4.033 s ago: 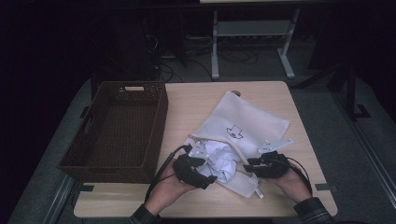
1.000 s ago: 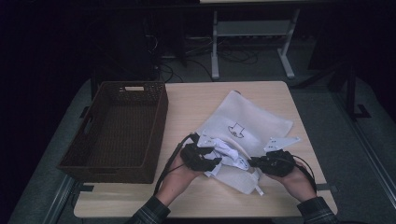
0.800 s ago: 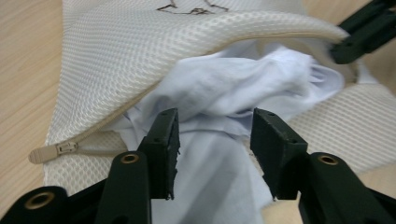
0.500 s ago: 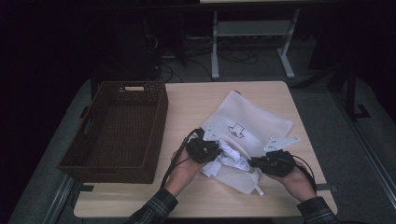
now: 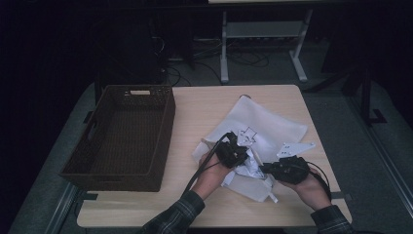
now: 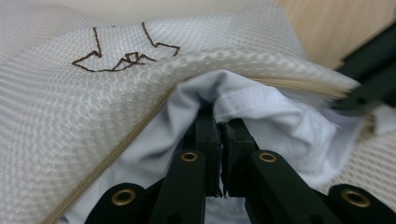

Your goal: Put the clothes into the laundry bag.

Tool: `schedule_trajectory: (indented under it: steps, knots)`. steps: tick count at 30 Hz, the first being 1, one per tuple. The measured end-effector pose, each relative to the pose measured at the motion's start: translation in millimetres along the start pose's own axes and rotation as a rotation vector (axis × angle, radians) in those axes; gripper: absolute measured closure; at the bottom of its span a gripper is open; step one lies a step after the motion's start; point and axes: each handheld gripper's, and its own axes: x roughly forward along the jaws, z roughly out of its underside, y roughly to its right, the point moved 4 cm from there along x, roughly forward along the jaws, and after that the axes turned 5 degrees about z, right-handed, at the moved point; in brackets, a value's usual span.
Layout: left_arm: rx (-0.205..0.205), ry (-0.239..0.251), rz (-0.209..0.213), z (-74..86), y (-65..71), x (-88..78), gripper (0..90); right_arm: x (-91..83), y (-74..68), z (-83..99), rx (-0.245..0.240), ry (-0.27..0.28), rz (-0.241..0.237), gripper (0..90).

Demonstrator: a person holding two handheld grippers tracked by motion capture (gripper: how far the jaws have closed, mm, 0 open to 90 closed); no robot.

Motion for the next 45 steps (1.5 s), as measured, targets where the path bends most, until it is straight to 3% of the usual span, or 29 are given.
schedule_trajectory:
  steps: [9, 13, 22, 30, 38, 45]
  knots:
    - [-0.058, 0.03, -0.042, -3.2, -14.7, 25.9, 86.9, -1.2, -0.4, -1.0, -0.008, 0.008, -0.001, 85.3]
    - [-0.045, 0.028, -0.044, -2.6, -10.9, 25.2, 80.8, -1.2, 1.3, 0.8, 0.002, 0.003, -0.001, 85.3]
    - [-0.036, 0.013, -0.002, 10.7, -3.5, 1.1, 62.1, -1.1, 1.3, 1.0, -0.002, 0.003, 0.0, 85.2]
    - [-0.066, 0.045, 0.04, 25.5, -1.9, -34.8, 49.2, -0.1, 1.1, 1.0, 0.002, 0.003, -0.002, 85.0]
    - [-0.1, 0.051, 0.005, 57.5, -13.7, -63.3, 44.3, 0.8, 1.2, 1.5, 0.004, 0.0, -0.004, 85.0]
    - [-0.139, 0.011, -0.007, 82.3, -27.1, -58.7, 41.2, 1.6, 0.8, 1.4, 0.002, -0.003, -0.004, 85.0]
